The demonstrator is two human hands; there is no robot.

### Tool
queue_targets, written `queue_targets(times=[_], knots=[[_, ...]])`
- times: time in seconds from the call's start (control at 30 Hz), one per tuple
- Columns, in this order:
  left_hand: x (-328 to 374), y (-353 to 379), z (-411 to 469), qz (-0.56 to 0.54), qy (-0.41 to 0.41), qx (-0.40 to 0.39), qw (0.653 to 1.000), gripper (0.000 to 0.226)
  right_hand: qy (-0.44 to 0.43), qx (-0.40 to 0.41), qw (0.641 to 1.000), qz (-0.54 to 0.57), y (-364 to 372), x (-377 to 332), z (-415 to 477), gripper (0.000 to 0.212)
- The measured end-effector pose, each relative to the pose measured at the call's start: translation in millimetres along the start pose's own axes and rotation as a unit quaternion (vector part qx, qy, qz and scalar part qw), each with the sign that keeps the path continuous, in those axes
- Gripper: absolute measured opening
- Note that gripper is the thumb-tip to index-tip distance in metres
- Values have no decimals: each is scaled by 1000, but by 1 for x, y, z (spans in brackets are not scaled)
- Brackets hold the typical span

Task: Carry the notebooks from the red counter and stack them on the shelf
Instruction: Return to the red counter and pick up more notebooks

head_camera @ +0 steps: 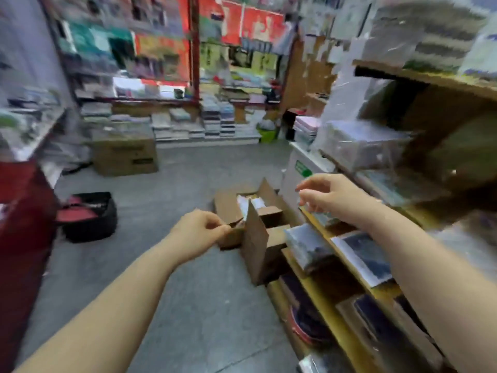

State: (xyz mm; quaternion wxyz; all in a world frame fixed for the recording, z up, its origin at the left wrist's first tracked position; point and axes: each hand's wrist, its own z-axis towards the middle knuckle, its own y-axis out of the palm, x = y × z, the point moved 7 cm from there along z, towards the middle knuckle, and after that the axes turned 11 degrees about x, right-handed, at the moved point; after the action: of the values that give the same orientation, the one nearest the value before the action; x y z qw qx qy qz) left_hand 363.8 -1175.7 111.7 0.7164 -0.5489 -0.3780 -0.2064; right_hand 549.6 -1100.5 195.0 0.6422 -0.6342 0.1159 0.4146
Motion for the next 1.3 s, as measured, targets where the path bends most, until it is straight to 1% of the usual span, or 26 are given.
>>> queue_targets(times=[0.07, 0.2, 0.3, 0.37, 0.4, 0.57, 0.7, 0.77, 0.87, 1.0, 1.07, 1.2, 1.3], knots=[[-55, -23, 5, 10, -55, 29, 998, 28, 10, -41, 999, 23, 54, -1, 38, 18], [-149, -67, 16, 4, -163, 98, 982, 34, 15, -116, 991, 70, 153, -16, 106, 10], [-200, -97, 37, -9, -218, 162, 962, 29, 6, -165, 983, 78, 216, -33, 157, 9], [-228, -116, 59, -29, -251, 216, 943, 24, 1, -192, 978, 87, 252, -42, 194, 11], [-242, -123, 69, -41, -267, 236, 933, 24, 0, -206, 975, 88, 269, -46, 213, 10], [-308, -155, 102, -65, -344, 289, 891, 35, 3, -275, 958, 83, 358, -85, 294, 14], [-383, -185, 95, -75, -433, 316, 841, 31, -13, -312, 947, 81, 441, -138, 336, 17], [-424, -207, 92, -91, -471, 345, 806, 35, -29, -343, 936, 78, 487, -169, 349, 17], [-479, -247, 105, -116, -496, 386, 769, 35, -48, -366, 925, 90, 558, -219, 371, 14], [-549, -306, 136, -136, -518, 399, 744, 36, -40, -390, 915, 98, 648, -278, 401, 14], [-581, -338, 150, -138, -529, 409, 731, 33, -33, -406, 908, 99, 689, -302, 412, 15], [-639, -383, 171, -149, -543, 443, 697, 35, -27, -446, 889, 98, 772, -342, 435, 30], [-688, -395, 177, -159, -577, 436, 672, 34, -41, -476, 875, 77, 842, -370, 448, 32]])
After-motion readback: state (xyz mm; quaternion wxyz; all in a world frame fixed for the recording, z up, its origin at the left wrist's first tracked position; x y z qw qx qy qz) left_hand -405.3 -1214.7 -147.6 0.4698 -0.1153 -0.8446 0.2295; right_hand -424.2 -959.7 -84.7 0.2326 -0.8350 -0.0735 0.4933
